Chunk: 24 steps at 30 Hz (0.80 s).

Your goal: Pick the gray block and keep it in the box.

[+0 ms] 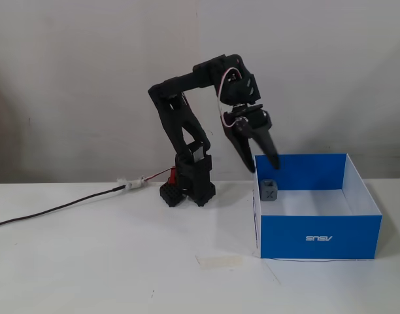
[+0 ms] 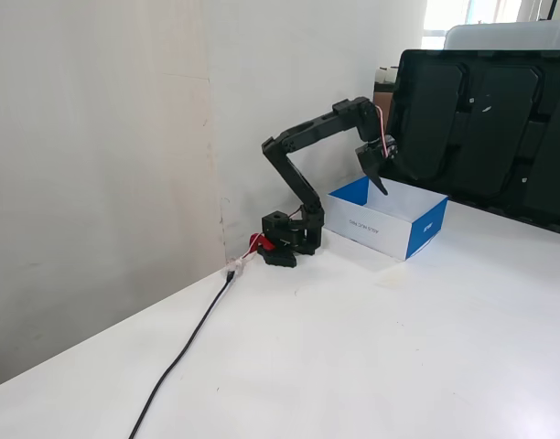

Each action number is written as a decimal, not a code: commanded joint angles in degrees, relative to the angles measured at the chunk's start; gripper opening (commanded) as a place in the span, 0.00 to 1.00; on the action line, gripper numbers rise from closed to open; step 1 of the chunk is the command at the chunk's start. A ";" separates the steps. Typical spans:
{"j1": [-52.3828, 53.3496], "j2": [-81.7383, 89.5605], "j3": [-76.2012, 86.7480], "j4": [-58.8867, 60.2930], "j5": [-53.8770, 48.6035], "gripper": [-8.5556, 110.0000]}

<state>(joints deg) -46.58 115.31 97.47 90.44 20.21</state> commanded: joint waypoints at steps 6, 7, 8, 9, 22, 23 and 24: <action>15.56 2.81 3.16 -3.34 -0.79 0.07; 17.67 2.81 4.13 -3.69 -1.32 0.07; 19.69 2.90 5.10 -4.22 -2.20 0.07; 21.71 3.08 5.98 -4.83 -3.34 0.07; 44.56 26.28 37.71 -27.16 -20.04 0.07; 45.44 29.44 40.96 -27.86 -20.04 0.07; 46.14 32.61 44.12 -28.48 -20.30 0.07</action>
<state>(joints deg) -1.14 143.79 140.71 63.46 0.70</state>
